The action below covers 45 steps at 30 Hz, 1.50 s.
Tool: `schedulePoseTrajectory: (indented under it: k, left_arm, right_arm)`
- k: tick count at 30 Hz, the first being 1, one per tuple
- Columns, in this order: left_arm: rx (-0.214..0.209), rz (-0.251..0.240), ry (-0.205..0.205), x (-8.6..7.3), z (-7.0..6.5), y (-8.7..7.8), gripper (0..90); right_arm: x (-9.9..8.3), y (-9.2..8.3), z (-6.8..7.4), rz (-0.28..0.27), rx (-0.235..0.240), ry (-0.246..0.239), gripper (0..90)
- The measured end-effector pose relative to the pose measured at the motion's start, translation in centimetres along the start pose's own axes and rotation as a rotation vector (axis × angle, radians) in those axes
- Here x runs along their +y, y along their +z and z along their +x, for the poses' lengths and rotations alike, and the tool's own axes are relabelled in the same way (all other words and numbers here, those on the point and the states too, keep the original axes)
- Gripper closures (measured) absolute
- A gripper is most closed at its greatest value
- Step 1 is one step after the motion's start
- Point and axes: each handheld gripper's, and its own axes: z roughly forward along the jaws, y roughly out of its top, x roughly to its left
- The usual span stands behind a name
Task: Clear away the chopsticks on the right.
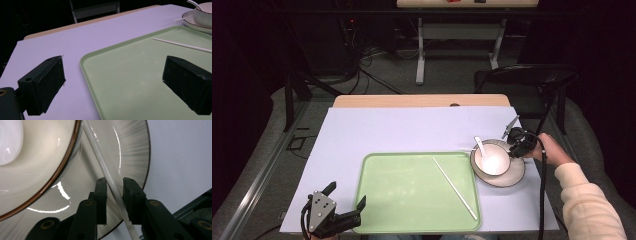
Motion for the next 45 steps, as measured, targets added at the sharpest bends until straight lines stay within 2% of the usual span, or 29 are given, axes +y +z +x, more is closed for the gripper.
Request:
schedulePoseTrajectory:
  k: [6, 10, 15, 16, 19, 20, 21, 23, 24, 26, 28, 32, 35, 38, 40, 45]
  left_arm:
    - [0.0, 0.001, 0.0, 0.0, 0.0, 0.0, 4.4]
    - [0.001, -0.001, -0.002, 0.0, 0.0, 0.0, 4.4]
    - [0.0, 0.0, -0.001, 0.0, 0.0, 0.0, 4.3]
    - [0.0, -0.001, -0.002, 0.0, 0.0, 0.0, 4.3]
    - [-0.001, -0.001, -0.001, 0.0, 0.0, 0.0, 4.4]
    - [-0.001, -0.001, -0.001, 0.0, 0.0, 0.0, 4.4]
    - [-0.001, -0.002, -0.001, 0.0, 0.0, 0.0, 4.4]
    - [-0.001, -0.002, -0.001, 0.0, 0.0, 0.0, 4.4]
    - [-0.002, 0.0, 0.001, 0.0, 0.0, 0.0, 4.4]
    - [-0.002, 0.001, 0.002, 0.0, 0.0, 0.0, 4.4]
    - [-0.002, 0.002, 0.002, 0.0, 0.0, 0.0, 4.4]
    - [-0.002, 0.001, 0.002, 0.0, 0.0, 0.0, 4.4]
    - [-0.003, 0.0, 0.002, 0.0, 0.0, 0.0, 4.4]
    - [-0.003, 0.0, 0.003, 0.0, 0.0, 0.0, 4.4]
    - [-0.003, 0.0, 0.003, 0.0, 0.0, 0.0, 4.4]
    - [-0.004, 0.0, 0.004, 0.0, 0.0, 0.0, 4.4]
  right_arm:
    - [-0.3, 0.0, 0.6, -0.024, 0.007, -0.009, 83.2]
    - [-0.5, -0.1, 0.8, -0.04, 0.017, 0.015, 83.6]
    - [-0.6, -0.8, 0.9, -0.049, -0.008, 0.053, 83.7]
    - [-0.7, -1.6, 1.0, -0.073, -0.019, 0.079, 83.7]
    - [-0.8, -2.5, 1.1, -0.085, -0.038, 0.101, 83.7]
    - [-0.7, -3.4, 1.4, -0.085, -0.058, 0.145, 83.7]
    - [-0.7, -3.7, 1.3, -0.091, -0.063, 0.141, 83.7]
    - [-0.6, -4.6, 1.5, -0.095, -0.086, 0.193, 83.7]
    - [-0.6, -5.0, 1.4, -0.106, -0.097, 0.187, 83.8]
    - [-0.4, -5.9, 1.7, -0.115, -0.115, 0.221, 83.7]
    - [-0.2, -6.9, 2.1, -0.129, -0.132, 0.233, 83.7]
    - [0.3, -9.2, 3.2, -0.167, -0.136, 0.288, 83.7]
    - [0.8, -10.5, 4.2, -0.183, -0.135, 0.352, 83.7]
    - [1.2, -11.4, 5.4, -0.187, -0.154, 0.407, 83.7]
    - [1.4, -11.7, 5.8, -0.186, -0.155, 0.424, 83.7]
    - [1.4, -11.7, 5.8, -0.186, -0.155, 0.424, 83.7]
